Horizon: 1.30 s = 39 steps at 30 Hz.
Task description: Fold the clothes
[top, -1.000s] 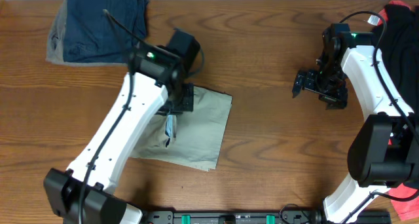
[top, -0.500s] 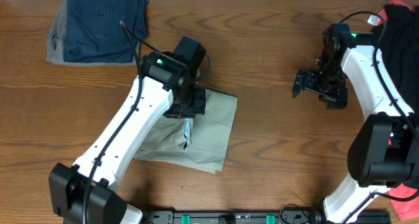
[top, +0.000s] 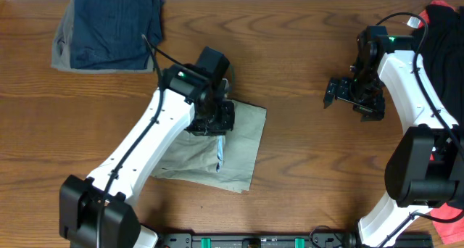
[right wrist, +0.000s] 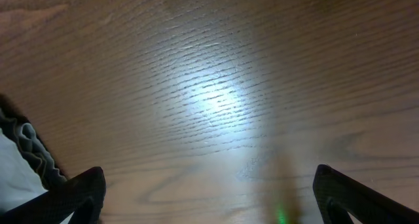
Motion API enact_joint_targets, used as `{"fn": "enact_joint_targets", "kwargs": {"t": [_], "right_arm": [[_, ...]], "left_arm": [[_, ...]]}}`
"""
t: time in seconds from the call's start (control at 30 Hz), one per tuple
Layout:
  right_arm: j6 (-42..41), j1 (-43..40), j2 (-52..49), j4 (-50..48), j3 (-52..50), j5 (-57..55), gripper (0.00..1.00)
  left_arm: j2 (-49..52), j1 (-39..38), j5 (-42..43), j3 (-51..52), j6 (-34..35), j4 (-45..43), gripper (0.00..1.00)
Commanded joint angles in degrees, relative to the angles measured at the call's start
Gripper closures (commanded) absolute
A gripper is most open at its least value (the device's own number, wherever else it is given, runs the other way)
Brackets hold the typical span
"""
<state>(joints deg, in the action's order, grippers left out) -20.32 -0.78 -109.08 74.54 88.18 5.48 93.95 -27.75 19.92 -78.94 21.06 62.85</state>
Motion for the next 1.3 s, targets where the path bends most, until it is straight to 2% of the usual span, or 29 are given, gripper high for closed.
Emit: {"fn": "enact_joint_targets", "kwargs": {"t": [0.0, 0.3, 0.57, 0.6, 0.67, 0.7, 0.8, 0.97, 1.1, 1.17, 1.27], "right_arm": [[0.66, 0.04, 0.11, 0.0, 0.74, -0.57, 0.01], [0.66, 0.04, 0.11, 0.0, 0.74, -0.57, 0.01], [0.66, 0.04, 0.11, 0.0, 0.74, -0.57, 0.01], [0.66, 0.04, 0.11, 0.0, 0.74, -0.57, 0.01], [0.66, 0.04, 0.11, 0.0, 0.74, -0.57, 0.01], [0.66, 0.04, 0.11, 0.0, 0.74, -0.57, 0.01], [0.66, 0.04, 0.11, 0.0, 0.74, -0.57, 0.01], [0.66, 0.04, 0.11, 0.0, 0.74, -0.57, 0.01], [0.66, 0.04, 0.11, 0.0, 0.74, -0.57, 0.01], [0.66, 0.04, 0.11, 0.0, 0.74, -0.57, 0.01], [0.66, 0.04, 0.11, 0.0, 0.74, -0.57, 0.01]], "left_arm": [[0.24, -1.51, 4.87, 2.84, 0.26, -2.34, 0.9], [0.35, -6.1, 4.96, 10.38, 0.28, -13.94, 0.89], [0.35, -7.06, 5.01, 14.34, 2.23, -17.66, 0.89], [0.35, -7.06, 5.01, 14.56, 2.23, -17.59, 0.83], [0.35, -7.06, 5.09, 14.75, 2.19, -17.27, 0.48], [0.35, -7.06, 5.16, 14.75, 2.16, -17.11, 0.34], [0.22, -7.06, 5.18, 14.45, 0.9, -16.48, 0.25], [-1.11, -6.93, 5.14, 10.49, -3.41, -11.41, 0.25], [-2.91, -5.16, 2.05, 7.06, -3.89, -9.38, 0.26], [-3.1, -3.96, -0.28, 6.91, -3.89, -9.77, 0.35], [-1.79, -3.13, -1.79, 7.13, -3.89, -9.84, 0.41]]}}
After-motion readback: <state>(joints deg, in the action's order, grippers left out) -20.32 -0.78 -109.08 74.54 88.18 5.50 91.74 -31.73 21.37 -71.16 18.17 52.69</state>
